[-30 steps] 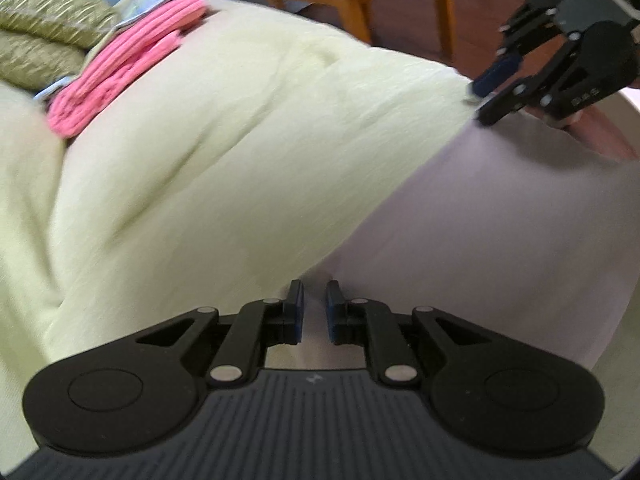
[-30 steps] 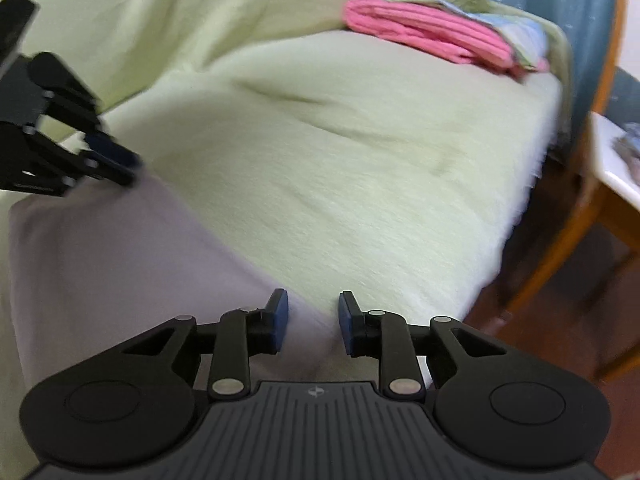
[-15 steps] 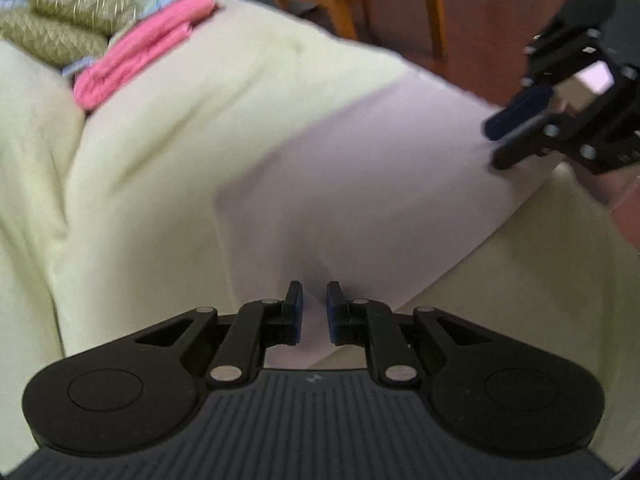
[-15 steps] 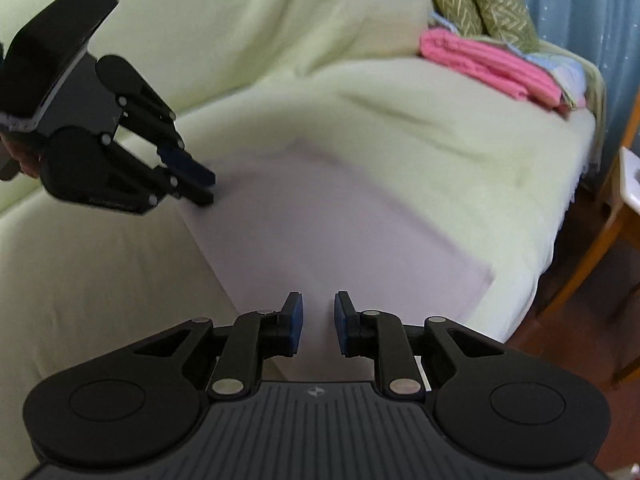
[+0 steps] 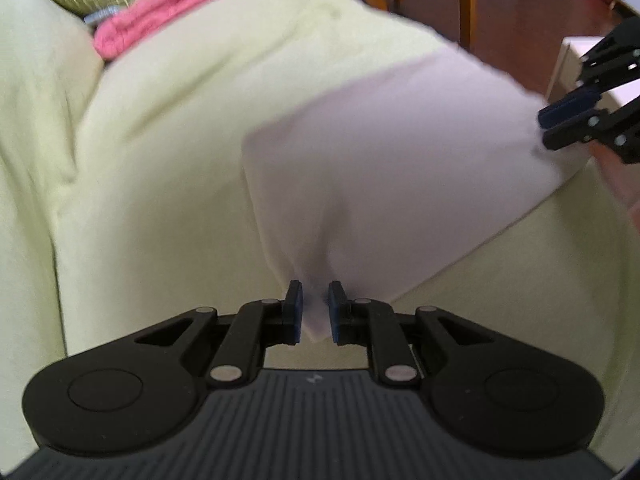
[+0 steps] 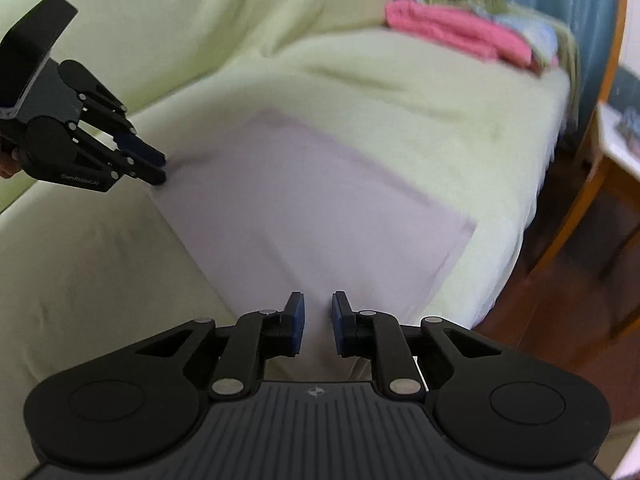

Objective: Fold clothes
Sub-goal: 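Grasp the folded top's edge with the left gripper while the right gripper pinches beside it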

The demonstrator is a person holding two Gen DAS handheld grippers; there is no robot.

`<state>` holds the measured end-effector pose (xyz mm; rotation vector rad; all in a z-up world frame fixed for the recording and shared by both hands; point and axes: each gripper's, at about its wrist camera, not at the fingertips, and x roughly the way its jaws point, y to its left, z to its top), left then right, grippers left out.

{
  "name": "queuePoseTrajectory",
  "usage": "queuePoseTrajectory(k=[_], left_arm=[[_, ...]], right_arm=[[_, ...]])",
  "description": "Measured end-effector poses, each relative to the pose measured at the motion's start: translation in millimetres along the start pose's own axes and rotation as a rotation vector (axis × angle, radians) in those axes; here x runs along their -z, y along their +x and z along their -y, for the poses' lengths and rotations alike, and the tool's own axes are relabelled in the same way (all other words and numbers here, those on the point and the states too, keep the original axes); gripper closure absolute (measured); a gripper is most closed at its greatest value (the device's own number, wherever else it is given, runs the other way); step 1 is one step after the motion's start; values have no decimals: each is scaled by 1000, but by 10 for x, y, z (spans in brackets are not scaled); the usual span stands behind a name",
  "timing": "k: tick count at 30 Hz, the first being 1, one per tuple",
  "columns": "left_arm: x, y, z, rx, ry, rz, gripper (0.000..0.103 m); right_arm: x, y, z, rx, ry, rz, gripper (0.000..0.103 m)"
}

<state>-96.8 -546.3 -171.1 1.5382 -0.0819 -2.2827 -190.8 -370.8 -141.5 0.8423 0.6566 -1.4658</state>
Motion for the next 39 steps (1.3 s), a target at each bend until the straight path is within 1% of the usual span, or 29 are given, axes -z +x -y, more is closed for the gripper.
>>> queuePoseTrajectory(k=[2,4,8,11,17,23,25,28,29,30,31,32,34,36,39], left_arm=[[-25,1,-41,9,-29,-13,89],[-79,-6,-77,18,-59,-50,89],[-199,26,-83,16,-46,-129,88],[-280,87,-97,8,-39,-164,88],[-306,107,-131,19,-63,-201,87],[-316,123,-142,29,-74,-213,87],[-332,72,-193,49,-106,-222,87],[-407,-139,-480,150,-251,-155,87],[-435,-177,-625,190,-324,-134,82],[-459,-181,-773,234,-397,-115,77],[-487,-151,-920,279,-463,-94,77],[-520,-94,-1039,302,-504,-79,77],[-590,90,-1206,326,-538,-69,77],[-619,316,-1312,387,-573,-82,77],[-622,636,-1400,480,-609,-109,77]], right_arm=[[39,36,81,11,22,-20,89],[21,8,148,16,34,-43,89],[-93,-14,270,26,53,-89,88],[-172,-56,331,28,82,-95,87],[-250,-55,418,25,102,-96,87],[-309,23,469,17,104,-104,86],[-321,43,491,12,112,-111,86],[-336,31,570,-5,141,-105,85],[-338,37,610,-9,157,-103,83],[-338,52,659,-11,177,-103,82],[-338,76,714,-14,199,-104,82],[-338,102,772,-16,222,-105,82],[-351,170,903,-18,279,-105,80],[-372,224,1052,-32,348,-95,76],[-404,290,1249,-55,429,-72,75]])
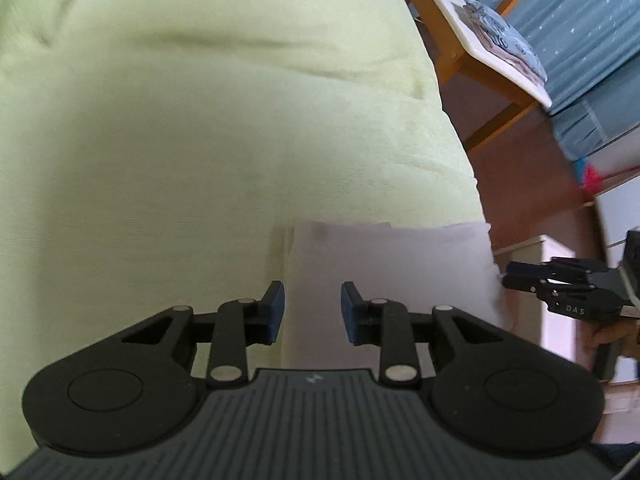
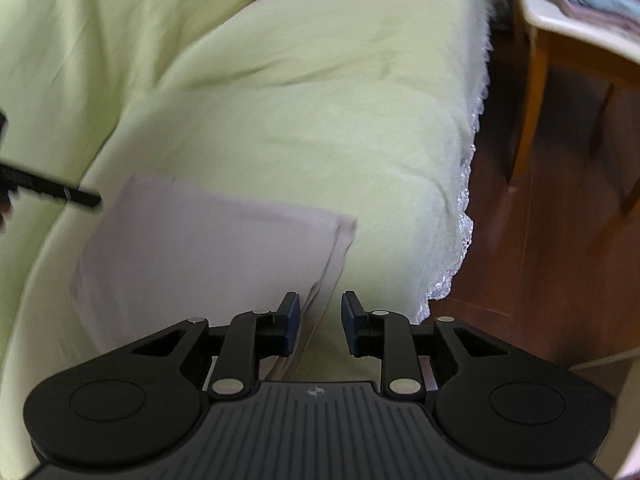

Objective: Fold clothes
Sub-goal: 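Grasp the folded top's edge with the left gripper while the right gripper pinches beside it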

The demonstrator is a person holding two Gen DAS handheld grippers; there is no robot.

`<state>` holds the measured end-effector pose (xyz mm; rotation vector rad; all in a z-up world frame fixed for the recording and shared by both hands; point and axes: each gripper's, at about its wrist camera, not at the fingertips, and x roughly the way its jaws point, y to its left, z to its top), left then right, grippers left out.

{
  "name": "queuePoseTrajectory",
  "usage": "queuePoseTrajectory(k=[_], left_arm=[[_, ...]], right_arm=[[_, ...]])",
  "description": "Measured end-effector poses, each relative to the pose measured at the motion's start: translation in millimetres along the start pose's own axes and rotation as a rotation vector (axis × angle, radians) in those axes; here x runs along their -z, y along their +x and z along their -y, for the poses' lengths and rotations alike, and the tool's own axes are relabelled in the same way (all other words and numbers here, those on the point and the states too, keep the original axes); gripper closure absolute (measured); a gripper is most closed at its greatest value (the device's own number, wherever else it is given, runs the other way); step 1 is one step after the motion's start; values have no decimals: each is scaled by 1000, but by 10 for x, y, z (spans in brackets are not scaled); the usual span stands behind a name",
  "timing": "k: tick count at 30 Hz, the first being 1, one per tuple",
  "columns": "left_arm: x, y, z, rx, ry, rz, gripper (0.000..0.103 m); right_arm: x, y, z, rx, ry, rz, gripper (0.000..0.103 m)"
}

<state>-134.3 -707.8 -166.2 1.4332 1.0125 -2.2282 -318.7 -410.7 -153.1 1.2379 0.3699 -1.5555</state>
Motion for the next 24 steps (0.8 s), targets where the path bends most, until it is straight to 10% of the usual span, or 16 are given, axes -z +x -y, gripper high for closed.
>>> queuePoseTrajectory(k=[11,24], left_arm=[[-185,391,-567,281,-78,19,73],[-196,436,-535,314,-16,59,81]], right_arm=[[-108,134,402,-133,143,42,69],[-221,320,615,-270,192,65,66]])
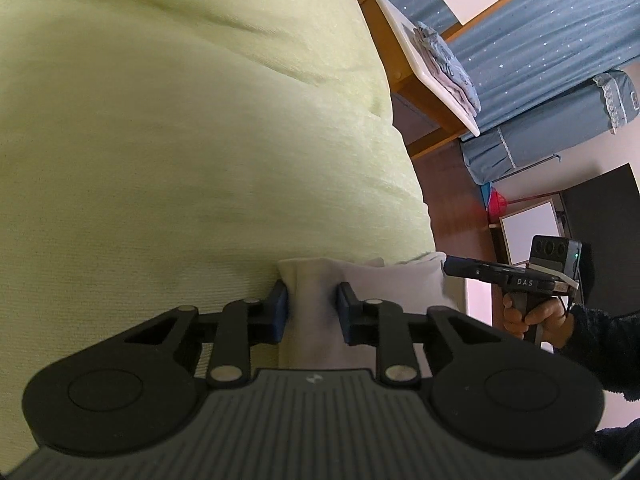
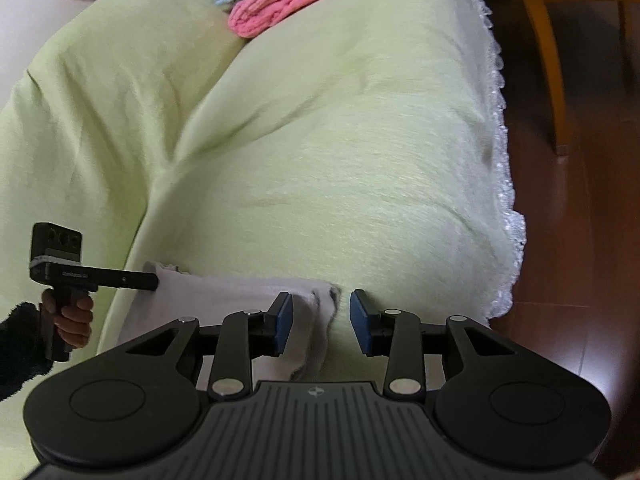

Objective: Fold clothes
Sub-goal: 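Grasp the folded top's edge with the left gripper while the right gripper pinches beside it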

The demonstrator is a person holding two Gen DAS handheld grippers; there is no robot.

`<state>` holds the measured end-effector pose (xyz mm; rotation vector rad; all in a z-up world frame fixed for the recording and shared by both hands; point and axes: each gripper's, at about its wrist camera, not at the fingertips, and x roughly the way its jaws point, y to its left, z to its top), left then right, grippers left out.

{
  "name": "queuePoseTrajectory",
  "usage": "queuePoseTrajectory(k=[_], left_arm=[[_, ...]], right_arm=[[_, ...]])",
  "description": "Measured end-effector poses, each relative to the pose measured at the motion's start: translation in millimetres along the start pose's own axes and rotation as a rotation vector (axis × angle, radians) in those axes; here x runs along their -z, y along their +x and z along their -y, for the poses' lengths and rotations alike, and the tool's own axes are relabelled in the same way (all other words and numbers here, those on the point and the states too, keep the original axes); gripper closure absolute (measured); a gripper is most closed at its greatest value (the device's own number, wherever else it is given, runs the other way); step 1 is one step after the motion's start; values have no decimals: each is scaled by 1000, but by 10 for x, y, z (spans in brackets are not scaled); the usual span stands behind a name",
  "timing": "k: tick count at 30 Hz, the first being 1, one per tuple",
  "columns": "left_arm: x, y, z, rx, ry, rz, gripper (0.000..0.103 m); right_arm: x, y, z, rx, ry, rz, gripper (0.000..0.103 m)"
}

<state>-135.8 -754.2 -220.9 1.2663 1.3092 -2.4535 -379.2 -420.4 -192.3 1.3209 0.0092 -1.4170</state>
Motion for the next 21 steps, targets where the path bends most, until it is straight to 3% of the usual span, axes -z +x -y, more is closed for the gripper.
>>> queuePoseTrajectory(k=[5,7,8,9,11,15,21], left_arm=[[6,-8,69,-15,50,5,81],[29,-35,72,-24,66,12,84],[52,-62,75,-30,74,17,86],[78,-86,102,-42,88,27,89],[152,-146,205,-76,125,58,92],[373,-402,426,-144,135,161,93],[919,-1122,1007,-280,86,415,93]], right_arm=[[23,65,-88,-10,-62,-13,67],[15,65,-60,-16,-40,-4,76],[10,64,-46,-18,-30,0,91],[5,61,-32,-18,-24,3,99],[-5,28,-64,-21,-37,20,99],[-70,-142,-331,-15,-144,68,100],[-402,-442,-1023,-67,-370,160,101]])
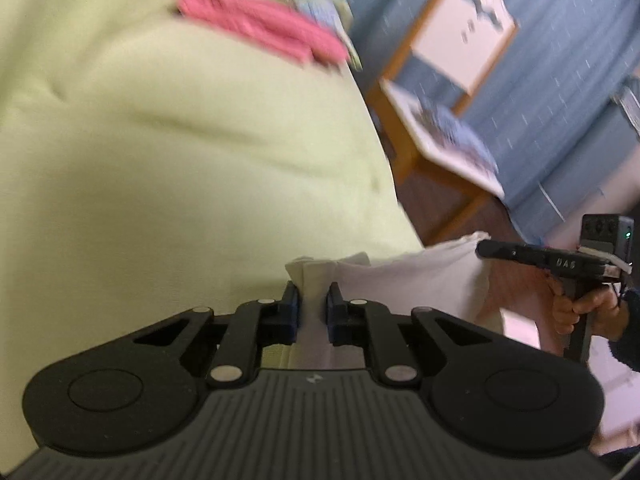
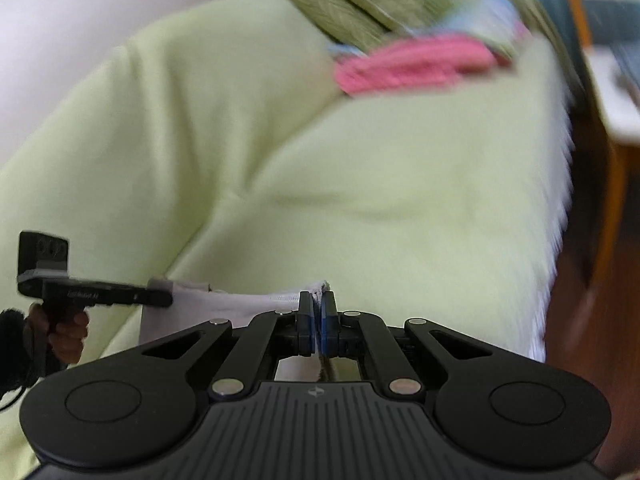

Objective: Fold clothes

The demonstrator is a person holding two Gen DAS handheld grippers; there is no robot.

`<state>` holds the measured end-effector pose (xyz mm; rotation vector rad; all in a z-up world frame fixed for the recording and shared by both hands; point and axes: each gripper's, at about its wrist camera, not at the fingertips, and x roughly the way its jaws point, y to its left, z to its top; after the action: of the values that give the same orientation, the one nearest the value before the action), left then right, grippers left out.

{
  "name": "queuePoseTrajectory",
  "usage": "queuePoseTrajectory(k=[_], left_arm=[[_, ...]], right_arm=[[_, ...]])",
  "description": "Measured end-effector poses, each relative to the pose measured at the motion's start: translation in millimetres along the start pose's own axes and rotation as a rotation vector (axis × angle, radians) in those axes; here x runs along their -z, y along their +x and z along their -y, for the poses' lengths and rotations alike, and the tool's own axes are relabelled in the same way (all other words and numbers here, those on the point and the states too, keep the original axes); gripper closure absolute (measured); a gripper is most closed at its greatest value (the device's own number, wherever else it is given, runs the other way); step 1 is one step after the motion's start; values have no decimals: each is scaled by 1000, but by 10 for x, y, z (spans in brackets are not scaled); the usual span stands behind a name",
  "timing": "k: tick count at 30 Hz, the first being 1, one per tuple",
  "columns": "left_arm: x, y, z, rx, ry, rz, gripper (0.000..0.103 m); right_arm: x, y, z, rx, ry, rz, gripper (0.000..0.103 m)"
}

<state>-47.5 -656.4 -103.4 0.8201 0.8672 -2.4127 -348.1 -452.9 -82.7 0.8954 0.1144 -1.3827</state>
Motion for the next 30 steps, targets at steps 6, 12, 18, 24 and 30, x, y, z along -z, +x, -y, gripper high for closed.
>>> queuePoseTrajectory(k=[6,12,18,24,30], left_arm=[[299,-823,577,-234,-90,208,93],[556,-1157,1236,-441,-323,304,93],[855,-1344,2012,-569,-588,351,93],[1285,-1009,1739,-613,-805,325,93],[1806,-517,680,-672,-948,298,92]], right_arm=[[-638,134,-391,-131,-216,-2,100],[-1205,342,-470,-365,-378,-139,100],[-1634,405,-578,-548,-498,-363,100],[-1425,1243,-707,-528,-579,-608,100],[-691,2619,-897,-440,-680,-699,101]])
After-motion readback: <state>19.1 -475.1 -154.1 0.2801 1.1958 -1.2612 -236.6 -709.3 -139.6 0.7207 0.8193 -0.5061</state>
